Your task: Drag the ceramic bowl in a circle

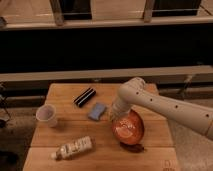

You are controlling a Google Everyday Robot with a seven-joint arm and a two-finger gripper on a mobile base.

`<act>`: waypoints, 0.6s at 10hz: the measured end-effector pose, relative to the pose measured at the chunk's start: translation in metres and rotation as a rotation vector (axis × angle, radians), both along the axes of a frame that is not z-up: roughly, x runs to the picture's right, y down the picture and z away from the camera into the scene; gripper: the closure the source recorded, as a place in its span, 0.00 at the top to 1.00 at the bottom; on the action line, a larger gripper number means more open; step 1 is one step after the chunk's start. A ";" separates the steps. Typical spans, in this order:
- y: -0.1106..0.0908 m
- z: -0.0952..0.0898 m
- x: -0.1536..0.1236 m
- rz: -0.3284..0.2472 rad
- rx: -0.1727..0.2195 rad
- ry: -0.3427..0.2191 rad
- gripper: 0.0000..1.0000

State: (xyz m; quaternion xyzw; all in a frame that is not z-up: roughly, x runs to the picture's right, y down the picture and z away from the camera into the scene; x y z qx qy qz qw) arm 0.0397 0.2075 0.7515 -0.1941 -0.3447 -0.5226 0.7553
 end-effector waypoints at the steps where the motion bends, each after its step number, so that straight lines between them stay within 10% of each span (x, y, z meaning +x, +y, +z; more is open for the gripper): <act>1: 0.004 -0.006 0.002 0.011 -0.009 -0.005 0.00; 6: 0.013 -0.005 0.059 0.078 -0.040 0.053 0.00</act>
